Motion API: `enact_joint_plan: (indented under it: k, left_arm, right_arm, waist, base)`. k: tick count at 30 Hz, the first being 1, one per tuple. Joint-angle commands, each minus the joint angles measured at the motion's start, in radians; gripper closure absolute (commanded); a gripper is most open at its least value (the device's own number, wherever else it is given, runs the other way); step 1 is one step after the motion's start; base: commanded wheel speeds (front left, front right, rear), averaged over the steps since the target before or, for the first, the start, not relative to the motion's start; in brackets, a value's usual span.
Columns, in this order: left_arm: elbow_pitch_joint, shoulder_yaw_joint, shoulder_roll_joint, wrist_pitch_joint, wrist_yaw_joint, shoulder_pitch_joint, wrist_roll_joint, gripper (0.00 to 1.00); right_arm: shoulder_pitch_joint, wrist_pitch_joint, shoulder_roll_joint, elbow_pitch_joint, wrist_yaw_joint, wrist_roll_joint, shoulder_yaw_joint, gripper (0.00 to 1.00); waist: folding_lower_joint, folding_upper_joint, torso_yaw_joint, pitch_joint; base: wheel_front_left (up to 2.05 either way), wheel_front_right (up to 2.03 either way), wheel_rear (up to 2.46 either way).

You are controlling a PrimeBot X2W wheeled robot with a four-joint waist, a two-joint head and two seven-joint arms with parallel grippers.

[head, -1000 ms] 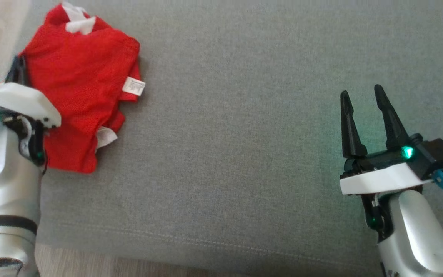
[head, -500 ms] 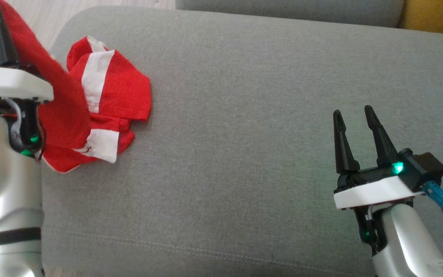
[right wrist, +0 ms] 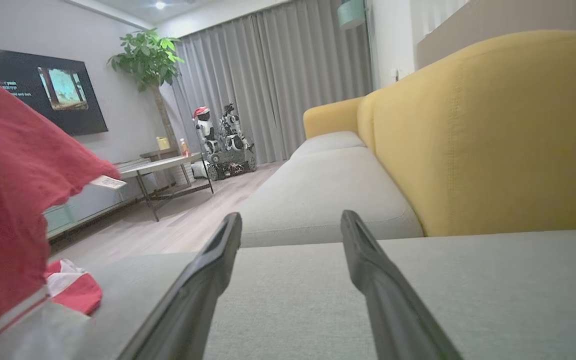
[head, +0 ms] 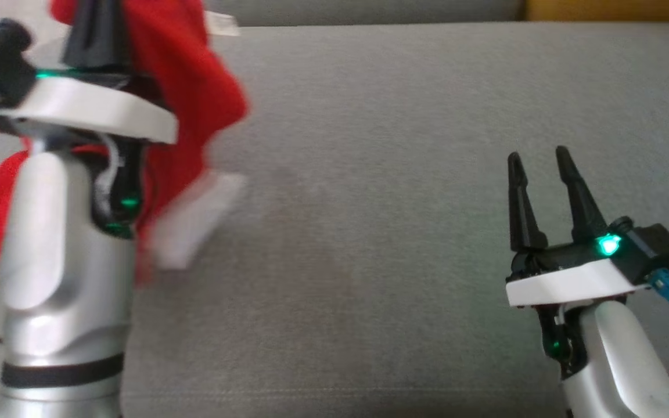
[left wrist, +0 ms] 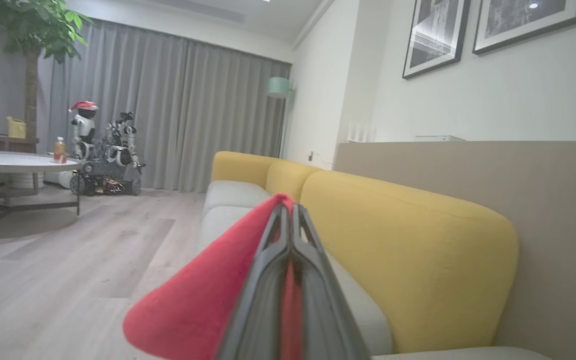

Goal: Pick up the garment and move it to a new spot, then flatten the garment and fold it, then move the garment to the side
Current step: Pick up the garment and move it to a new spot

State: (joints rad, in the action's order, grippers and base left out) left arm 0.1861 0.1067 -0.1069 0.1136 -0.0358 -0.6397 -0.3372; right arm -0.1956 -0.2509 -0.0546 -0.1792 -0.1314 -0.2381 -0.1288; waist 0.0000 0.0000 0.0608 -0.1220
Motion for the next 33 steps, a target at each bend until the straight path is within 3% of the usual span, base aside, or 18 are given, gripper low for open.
enact_joint_plan:
  k: [1,15,20,21,22,23,27,33]
  left_arm:
    - [-0.048,-0.004,-0.013,-0.014,0.003,-0.06,0.009,1.0]
    - [0.072,0.218,0.054,0.02,0.038,-0.226,0.032,1.0]
    - [0.167,0.385,0.056,0.084,0.079,-0.286,-0.087,1.0]
    - [0.2,0.428,0.056,0.077,0.086,-0.288,-0.118,0.77]
    - [0.234,0.473,0.056,0.065,0.089,-0.289,-0.142,0.05]
    - [0.274,0.54,0.056,0.078,0.098,-0.295,-0.183,0.0]
    - [0.324,0.617,0.056,0.111,0.116,-0.292,-0.25,0.0]
    - [0.372,0.55,0.045,0.145,0.154,-0.265,-0.282,0.0]
  right_arm:
    - [-0.049,-0.011,0.004,0.048,0.001,-0.008,-0.015,0.0]
    - [-0.125,-0.011,0.004,0.136,0.001,-0.078,0.027,0.0]
    - [-0.131,-0.011,0.004,0.138,0.001,-0.108,0.029,0.0]
    - [-0.131,-0.011,0.004,0.136,0.001,-0.111,0.026,0.0]
    - [-0.13,-0.011,0.004,0.134,0.001,-0.113,0.023,0.0]
    - [-0.126,-0.011,0.004,0.135,0.001,-0.114,0.018,0.0]
    - [-0.115,-0.011,0.004,0.137,0.001,-0.107,0.032,0.0]
    - [-0.095,-0.011,0.004,0.128,0.001,-0.055,0.038,0.0]
  waist:
    - [0.0,0.0,-0.065,-0.03]
    - [0.0,0.0,-0.335,-0.15]
    - [0.0,0.0,-0.416,-0.166]
    - [0.0,0.0,-0.426,-0.166]
    - [0.0,0.0,-0.433,-0.165]
    - [0.0,0.0,-0.441,-0.164]
    - [0.0,0.0,-0.417,-0.154]
    - [0.0,0.0,-0.313,-0.109]
  base:
    - [0.0,0.0,0.0]
    - [0.0,0.0,0.0]
    - [0.0,0.0,0.0]
    - [0.0,0.0,0.0]
    - [0.0,0.0,0.0]
    - [0.0,0.0,0.0]
    - [0.0,0.0,0.0]
    - [0.0,0.0,0.0]
